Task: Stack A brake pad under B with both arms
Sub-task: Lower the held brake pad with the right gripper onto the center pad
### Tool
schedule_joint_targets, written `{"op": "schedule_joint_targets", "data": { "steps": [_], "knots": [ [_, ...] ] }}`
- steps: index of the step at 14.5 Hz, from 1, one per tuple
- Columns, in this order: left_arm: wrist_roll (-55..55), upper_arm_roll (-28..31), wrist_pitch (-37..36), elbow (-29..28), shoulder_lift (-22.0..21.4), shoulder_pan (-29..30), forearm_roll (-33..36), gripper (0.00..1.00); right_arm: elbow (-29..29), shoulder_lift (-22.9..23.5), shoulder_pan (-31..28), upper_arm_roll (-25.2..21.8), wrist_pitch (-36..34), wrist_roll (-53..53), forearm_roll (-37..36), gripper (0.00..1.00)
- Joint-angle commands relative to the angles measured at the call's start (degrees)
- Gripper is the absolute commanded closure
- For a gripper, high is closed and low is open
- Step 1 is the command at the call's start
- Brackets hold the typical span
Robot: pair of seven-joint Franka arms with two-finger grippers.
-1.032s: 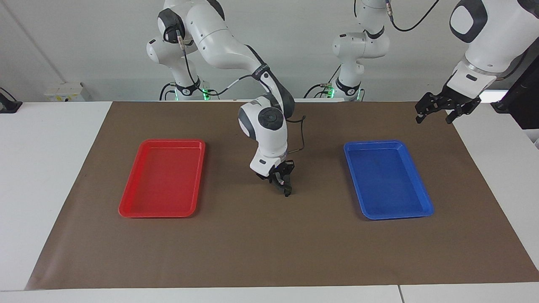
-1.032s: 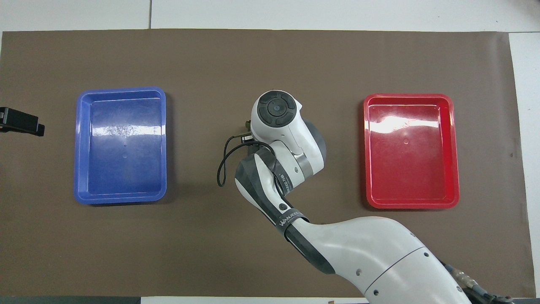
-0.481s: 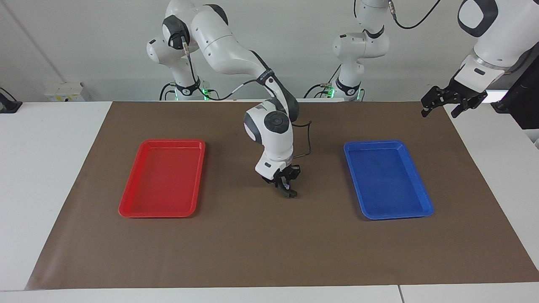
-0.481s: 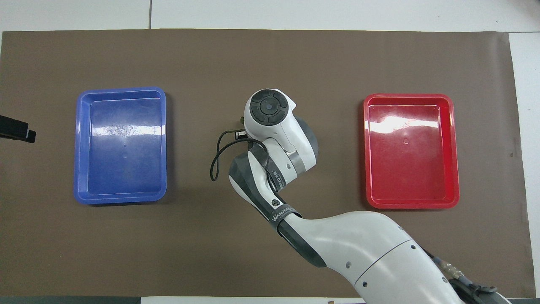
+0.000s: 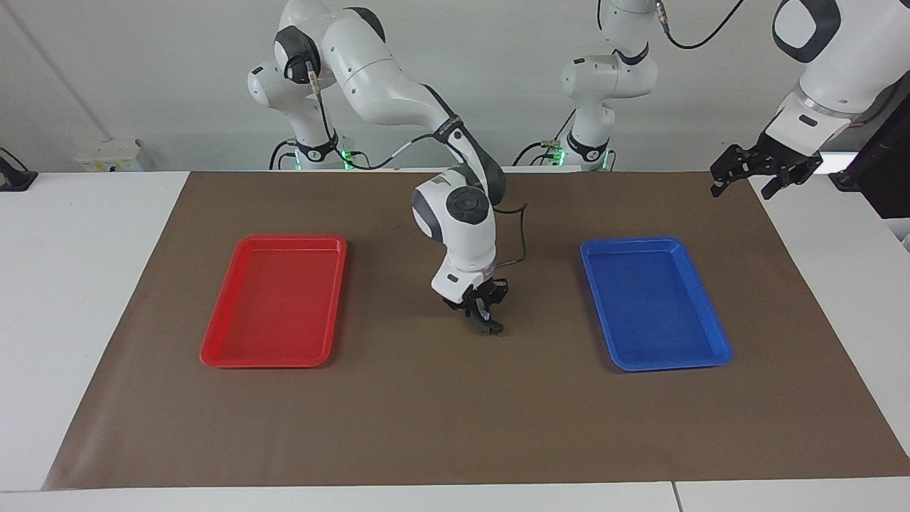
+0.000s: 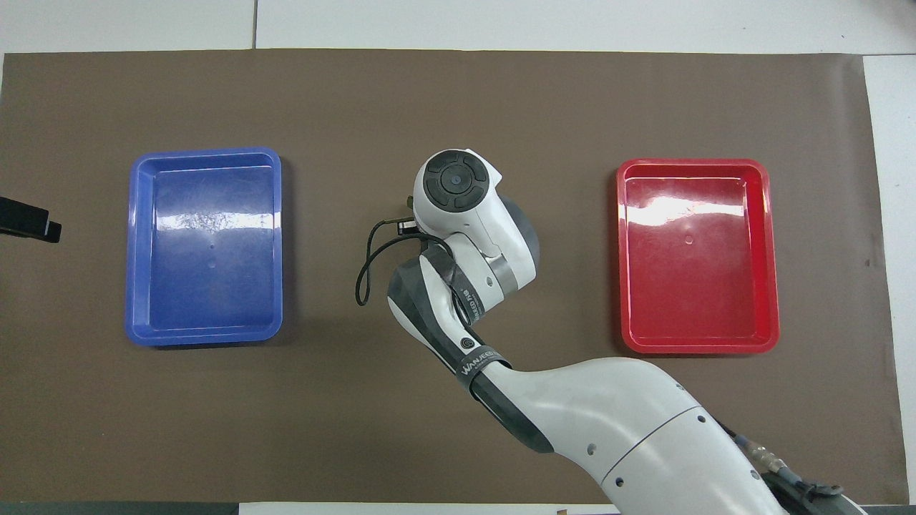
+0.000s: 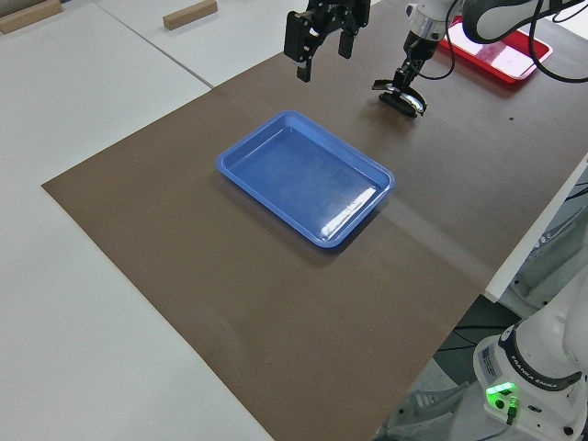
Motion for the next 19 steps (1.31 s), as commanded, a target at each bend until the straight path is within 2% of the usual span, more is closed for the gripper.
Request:
{"op": "schedule_joint_targets", "data": {
  "steps": [1,6,7,8,9,10,14,19],
  "knots": [
    [0.6,-0.51,-0.46,-0.29,-0.84,0.47,-0.41,0.01,0.56,0.31,0.09,0.05,-0.17,2.26,0.12,1.0],
    [0.43,-0.51,-0.45,-0.38,-0.84,0.73,-0.41,0.01,-0.77,0.04,0.18,0.05,-0.08,2.36,0.12,0.99],
    [0.43,-0.51,-0.45,-0.38,-0.84,0.73,-0.41,0.01,-0.85,0.04,0.18,0.05,-0.08,2.36,0.03,0.94],
    [0.43,-0.51,-0.45,-0.38,-0.84,0.73,-0.41,0.01,-1.2,0.13,0.09,0.05,0.18,2.36,0.03,0.67],
    [0.43,-0.51,-0.45,-0.38,-0.84,0.73,-0.41,0.01,-1.73,0.04,0.18,-0.04,0.7,2.53,0.03,0.18],
    [0.43,-0.51,-0.45,-0.38,-0.84,0.73,-0.41,0.01,-1.99,-0.04,0.35,0.05,1.32,2.97,0.03,0.01],
    [0.43,-0.51,-0.45,-0.38,-0.84,0.73,-0.41,0.01,-1.56,-0.92,0.35,-0.3,0.18,3.15,-0.06,0.01],
    [0.43,-0.51,-0.45,-0.38,-0.84,0.73,-0.41,0.01,-2.08,-8.03,-2.63,-3.2,-3.42,3.59,-4.36,0.01]
  ]
}}
